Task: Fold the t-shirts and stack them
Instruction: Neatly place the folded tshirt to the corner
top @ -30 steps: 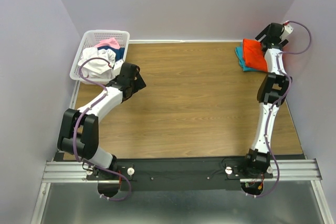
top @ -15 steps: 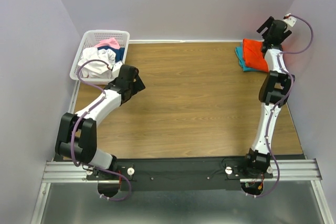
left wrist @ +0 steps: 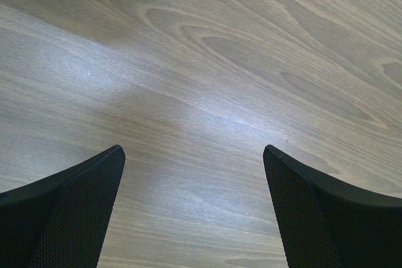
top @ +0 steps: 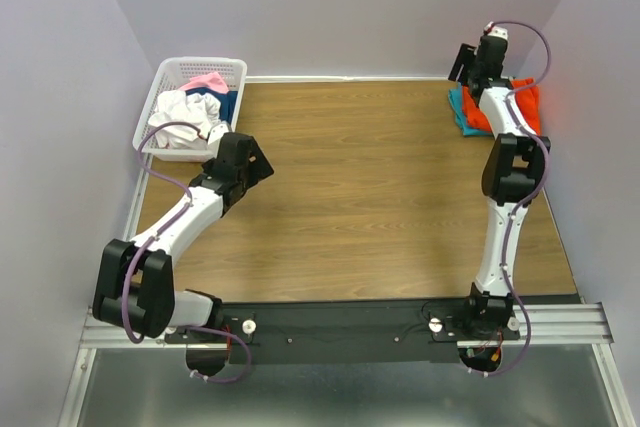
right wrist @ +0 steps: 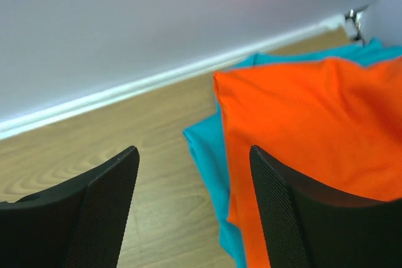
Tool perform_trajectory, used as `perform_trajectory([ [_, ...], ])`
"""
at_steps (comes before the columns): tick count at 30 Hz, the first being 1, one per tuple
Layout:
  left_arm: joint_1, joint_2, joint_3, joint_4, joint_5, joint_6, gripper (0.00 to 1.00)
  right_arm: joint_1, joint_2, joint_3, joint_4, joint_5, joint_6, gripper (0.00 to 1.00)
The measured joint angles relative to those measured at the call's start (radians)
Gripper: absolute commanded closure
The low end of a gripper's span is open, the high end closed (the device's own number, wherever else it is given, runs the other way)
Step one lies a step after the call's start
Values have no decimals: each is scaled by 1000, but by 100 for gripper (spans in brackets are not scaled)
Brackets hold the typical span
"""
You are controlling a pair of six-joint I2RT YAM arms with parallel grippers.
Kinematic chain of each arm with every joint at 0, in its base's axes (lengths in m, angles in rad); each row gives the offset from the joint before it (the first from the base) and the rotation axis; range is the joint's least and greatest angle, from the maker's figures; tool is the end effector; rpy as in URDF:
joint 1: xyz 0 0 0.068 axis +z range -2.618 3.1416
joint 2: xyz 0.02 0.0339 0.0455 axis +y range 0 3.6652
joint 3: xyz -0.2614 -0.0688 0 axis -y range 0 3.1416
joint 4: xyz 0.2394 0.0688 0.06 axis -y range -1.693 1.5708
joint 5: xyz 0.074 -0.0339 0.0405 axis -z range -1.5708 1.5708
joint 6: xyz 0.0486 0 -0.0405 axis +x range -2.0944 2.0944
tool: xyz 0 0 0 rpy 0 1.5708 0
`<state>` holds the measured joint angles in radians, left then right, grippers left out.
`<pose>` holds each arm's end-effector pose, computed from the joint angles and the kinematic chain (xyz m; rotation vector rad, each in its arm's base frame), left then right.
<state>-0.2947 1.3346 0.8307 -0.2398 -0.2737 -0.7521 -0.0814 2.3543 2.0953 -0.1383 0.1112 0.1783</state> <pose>0.2778 -0.0706 0.2228 -0.6531 2.1963 -0.2289 0.5617 -0.0512 0.2481 0.3264 1.9385 -0.0460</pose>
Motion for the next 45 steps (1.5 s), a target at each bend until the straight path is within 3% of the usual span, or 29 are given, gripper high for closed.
perform_trajectory([
  [10,0,-23,-18,39,2,19,2,-30,153,85,-156,57,-85,34],
  [12,0,-22,-22,43,2,23,2,-31,162,92,-160,64,-106,39],
  [27,12,-19,-36,61,2,34,2,-2,193,100,-174,158,-260,37],
  [39,21,-9,-37,64,2,38,2,1,222,136,-180,251,-287,77],
  [45,21,-9,-37,66,2,38,2,1,220,183,-204,259,-303,84],
])
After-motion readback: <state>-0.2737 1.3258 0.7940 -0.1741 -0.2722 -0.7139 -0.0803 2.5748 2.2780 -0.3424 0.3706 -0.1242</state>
